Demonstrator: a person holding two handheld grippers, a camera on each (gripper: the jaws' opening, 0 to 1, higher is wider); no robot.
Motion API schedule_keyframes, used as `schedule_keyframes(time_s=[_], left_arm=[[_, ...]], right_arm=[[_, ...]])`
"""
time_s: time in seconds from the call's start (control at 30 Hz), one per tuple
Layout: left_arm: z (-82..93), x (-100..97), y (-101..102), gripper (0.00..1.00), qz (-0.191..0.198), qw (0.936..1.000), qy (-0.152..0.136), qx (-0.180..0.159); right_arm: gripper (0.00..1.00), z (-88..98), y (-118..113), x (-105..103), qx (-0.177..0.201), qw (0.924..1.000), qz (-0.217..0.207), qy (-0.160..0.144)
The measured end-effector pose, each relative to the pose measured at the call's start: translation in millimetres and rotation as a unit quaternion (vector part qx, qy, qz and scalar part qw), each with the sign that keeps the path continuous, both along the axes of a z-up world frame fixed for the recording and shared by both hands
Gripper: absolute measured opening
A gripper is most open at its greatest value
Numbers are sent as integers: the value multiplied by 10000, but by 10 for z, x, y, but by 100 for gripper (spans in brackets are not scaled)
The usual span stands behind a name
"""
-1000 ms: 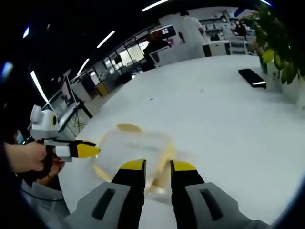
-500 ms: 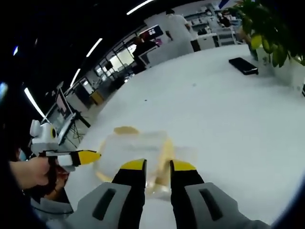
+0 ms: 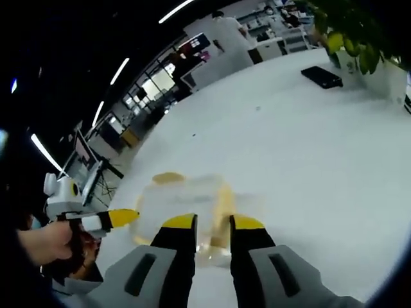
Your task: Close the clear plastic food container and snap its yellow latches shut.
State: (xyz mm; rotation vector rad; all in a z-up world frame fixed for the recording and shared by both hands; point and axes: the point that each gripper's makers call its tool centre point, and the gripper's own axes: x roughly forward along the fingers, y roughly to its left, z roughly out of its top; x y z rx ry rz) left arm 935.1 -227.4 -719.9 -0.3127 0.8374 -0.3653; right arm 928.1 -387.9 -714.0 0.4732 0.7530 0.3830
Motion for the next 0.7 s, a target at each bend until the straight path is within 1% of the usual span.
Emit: schedule_keyframes(time_s=[0.13,0.17,0.2,0.23,0.3,0.33,0.4,0.43,0.53,0.6,0.67,0.7], left_arm=[[3,-5,-8,14,-8,10000,-7,20],[2,43,-13,13,-30,10000,-5,-31],[7,45,-29,12,-49,10000,49,-34],[3,61,-38,12,-143,9999,17,68],[-32,69,-47,12,7,10000,69,-50],[-31,63,-52,12,-36,10000,-16,27],[-16,52,-46,12,-20,10000,-33,20],[-14,51,-46,11,-33,10000,-29,15],[-2,27,-33,12,-59,10000,-45,32],[4,15,-21,13,-33,10000,-25,-20],[8,6,-21,14,-58,10000,-23,-35],[3,8,-19,15,-81,9999,-28,-112]], right_arm=[[16,2,8,-15,41,10000,-9,32],[16,-18,16,-28,43,10000,-19,82],[16,-23,28,-27,57,10000,-11,74],[16,-39,46,-28,121,9999,-22,117],[16,-51,58,-29,101,9999,-62,49],[15,-61,64,-37,181,9997,-119,81],[17,-106,112,-46,682,9970,-242,283],[18,-127,97,-39,674,9972,-199,249],[19,-88,53,-16,617,9978,-187,167],[19,-70,47,-16,607,9979,-153,145],[21,-70,24,-4,686,9975,-149,113],[21,-58,17,-6,659,9978,-109,23]])
